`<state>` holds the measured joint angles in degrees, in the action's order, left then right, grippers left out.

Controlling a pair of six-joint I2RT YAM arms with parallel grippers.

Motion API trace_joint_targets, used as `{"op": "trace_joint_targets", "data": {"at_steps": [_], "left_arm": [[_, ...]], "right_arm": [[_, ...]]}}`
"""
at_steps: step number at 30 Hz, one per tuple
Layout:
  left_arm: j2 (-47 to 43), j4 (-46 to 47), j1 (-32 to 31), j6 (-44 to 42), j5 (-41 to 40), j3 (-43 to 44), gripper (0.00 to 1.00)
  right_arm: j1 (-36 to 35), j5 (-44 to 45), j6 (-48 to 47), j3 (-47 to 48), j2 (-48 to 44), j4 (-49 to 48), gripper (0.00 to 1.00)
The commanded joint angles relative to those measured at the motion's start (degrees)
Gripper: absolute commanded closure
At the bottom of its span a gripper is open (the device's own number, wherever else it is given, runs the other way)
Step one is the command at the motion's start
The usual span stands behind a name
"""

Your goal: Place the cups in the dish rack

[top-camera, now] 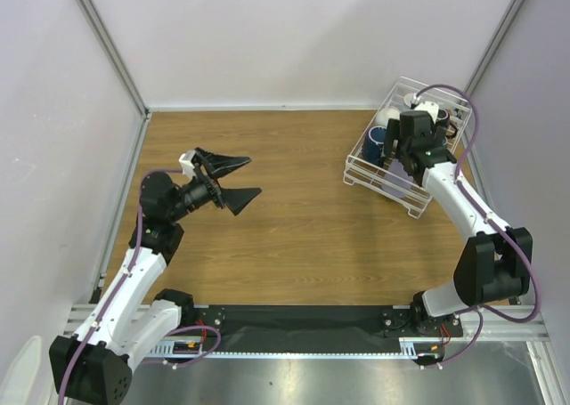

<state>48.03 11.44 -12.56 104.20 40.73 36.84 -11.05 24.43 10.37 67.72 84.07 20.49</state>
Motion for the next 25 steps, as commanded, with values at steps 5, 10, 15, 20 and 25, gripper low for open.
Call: {"op": "trace_joint_targets", "data": {"at_steps": [5, 10, 15, 20, 25], "left_arm": [[3.02, -2.82, 0.52, -9.27, 4.43, 2.18, 0.00], [8.39, -4.85, 0.52, -20.78, 10.14, 7.09, 0.00], [5.94, 0.24, 0.52, -20.53, 12.97, 4.48, 0.00], [0.05, 1.38, -0.27, -20.71, 13.41, -2.64, 0.00], [-2.15, 19.16, -2.73, -13.07, 12.36, -11.78, 0.00]], "right_arm": [[-3.19, -2.09, 4.56, 9.08, -6.11, 6.39, 0.00], [-5.30, -10.52, 11.23, 10.06, -8.57, 13.78, 0.01], [-6.00, -18.43, 17.66, 2.35, -18.74, 12.47, 0.00], [-11.26, -16.60, 26.08, -5.04, -27.46, 15.27, 0.00], [-12.59, -19.66, 36.39, -16.27, -38.07, 16.43, 0.00]]}}
